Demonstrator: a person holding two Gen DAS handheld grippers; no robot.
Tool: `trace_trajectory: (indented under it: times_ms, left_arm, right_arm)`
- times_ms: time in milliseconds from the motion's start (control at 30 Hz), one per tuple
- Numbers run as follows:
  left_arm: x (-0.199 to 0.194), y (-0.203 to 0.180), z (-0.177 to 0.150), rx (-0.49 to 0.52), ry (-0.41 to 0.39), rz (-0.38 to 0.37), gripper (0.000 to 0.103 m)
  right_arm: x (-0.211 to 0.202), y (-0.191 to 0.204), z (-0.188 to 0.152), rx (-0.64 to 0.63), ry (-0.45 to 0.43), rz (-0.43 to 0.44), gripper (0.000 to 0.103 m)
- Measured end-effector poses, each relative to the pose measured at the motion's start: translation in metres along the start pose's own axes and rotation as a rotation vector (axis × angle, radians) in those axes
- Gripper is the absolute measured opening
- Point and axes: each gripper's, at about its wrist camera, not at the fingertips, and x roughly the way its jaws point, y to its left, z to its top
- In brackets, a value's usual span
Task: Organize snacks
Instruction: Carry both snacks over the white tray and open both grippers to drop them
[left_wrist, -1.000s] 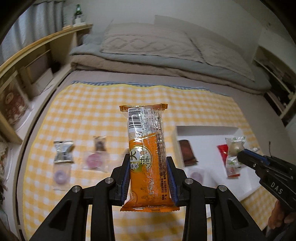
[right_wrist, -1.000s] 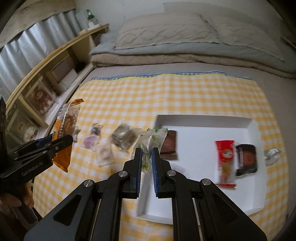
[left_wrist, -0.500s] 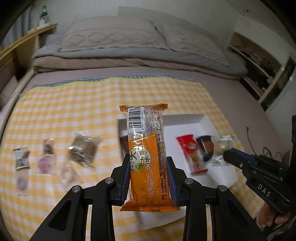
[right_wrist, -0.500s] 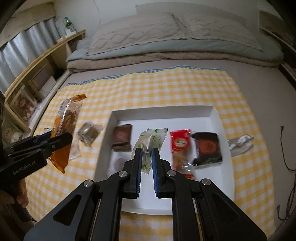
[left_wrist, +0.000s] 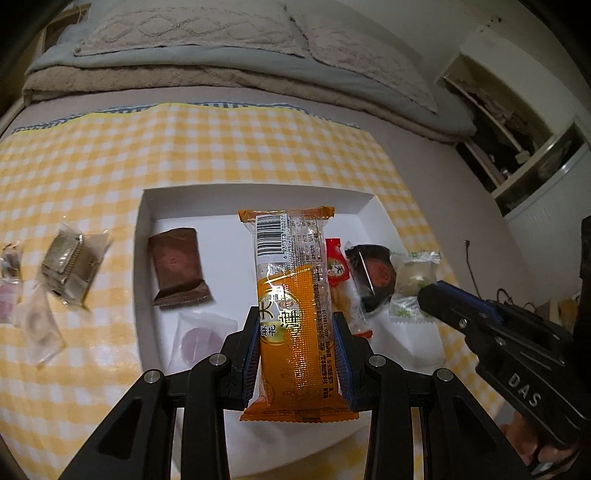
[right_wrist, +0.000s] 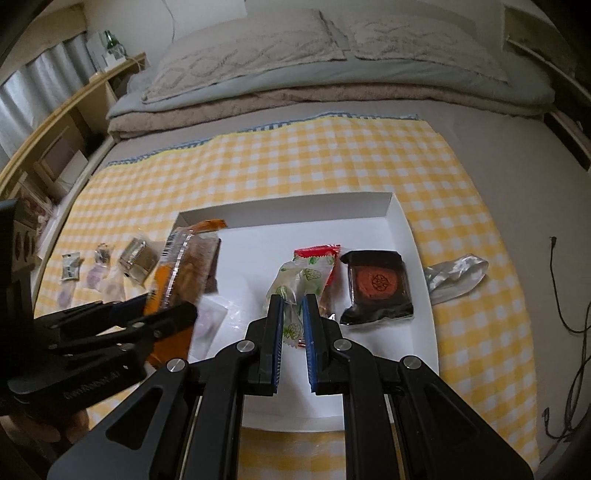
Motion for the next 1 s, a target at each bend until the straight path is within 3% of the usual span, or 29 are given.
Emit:
trace_trajectory:
  times_ms: [200, 267, 500, 667, 1000]
  left_arm:
    - [0.032, 0.008, 0.006, -0.011, -0.007, -0.002, 0.040]
    - [0.041, 0.011, 0.007, -0.002, -0.003, 0.032, 0.052]
    - [0.047, 0.015, 0.008, 0.033, 0.005, 0.099, 0.064]
    - [0.042, 0.016, 0.008, 0.049, 0.013, 0.136, 0.074]
    - [0.031, 0.014, 0.002, 0.087, 0.030, 0.168, 0.076]
  right_arm:
    - [0.011, -0.001, 0.001, -0.008, 0.026, -0.005, 0.011]
    - [0.014, 0.000, 0.003, -0.013, 0.030, -0.004, 0.011]
    - [0.027, 0.010, 0.010, -0.040, 0.046, -0.002, 0.011]
    - [0.039, 0.017, 0.015, -0.038, 0.064, 0.045, 0.013]
    - [0.048, 0.012, 0.012, -0.008, 0.113, 0.027, 0.017]
